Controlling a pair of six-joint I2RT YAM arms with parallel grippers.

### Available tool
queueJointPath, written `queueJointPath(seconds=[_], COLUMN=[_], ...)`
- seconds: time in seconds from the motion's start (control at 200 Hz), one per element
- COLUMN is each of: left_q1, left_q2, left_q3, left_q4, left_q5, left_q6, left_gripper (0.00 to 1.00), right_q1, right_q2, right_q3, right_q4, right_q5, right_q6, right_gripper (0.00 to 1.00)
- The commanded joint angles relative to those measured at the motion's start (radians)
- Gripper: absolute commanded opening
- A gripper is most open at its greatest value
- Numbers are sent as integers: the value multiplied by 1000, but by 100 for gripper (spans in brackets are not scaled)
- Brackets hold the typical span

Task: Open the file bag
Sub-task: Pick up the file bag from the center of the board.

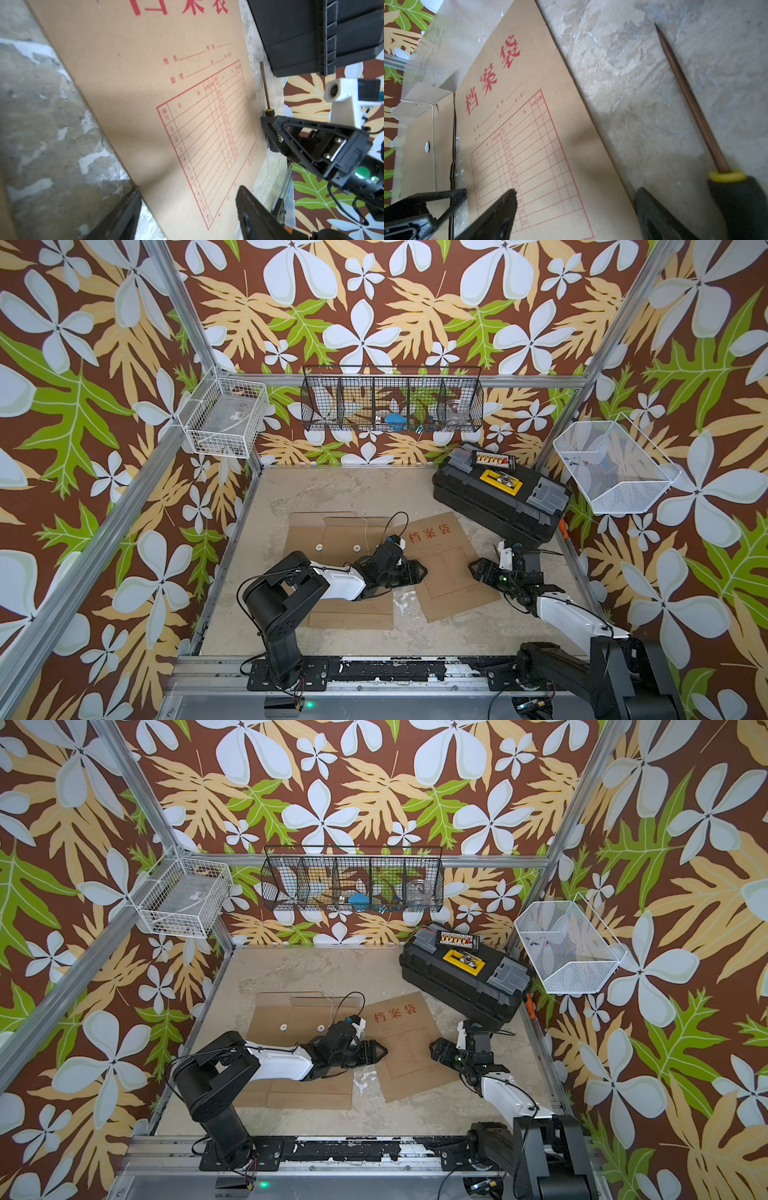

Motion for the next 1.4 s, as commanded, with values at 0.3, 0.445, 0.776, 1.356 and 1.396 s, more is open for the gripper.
queueJointPath(seconds=[0.3, 0.445, 0.776, 1.356, 1.396], left_q1=[2, 24, 54, 56, 56], left_q2=[-8, -15, -9, -57, -62], left_q3=[9, -14, 13, 6, 1], left_q4=[-32, 18, -40, 178, 204], left_q5=[-56, -24, 6, 130, 142], left_q6=[-59, -101, -194, -193, -193], left_gripper=[74, 74, 74, 58, 58], right_q1=[1, 7, 22, 34, 36], right_q2=[-84, -108, -141, -143, -144], right_q3=[-59, -72, -89, -101, -103], right_q4=[-182, -189, -193, -171, -169], right_q5=[-81, -117, -133, -128, -128], right_q6=[54, 83, 113, 116, 116], right_gripper=[91, 91, 91, 91, 91])
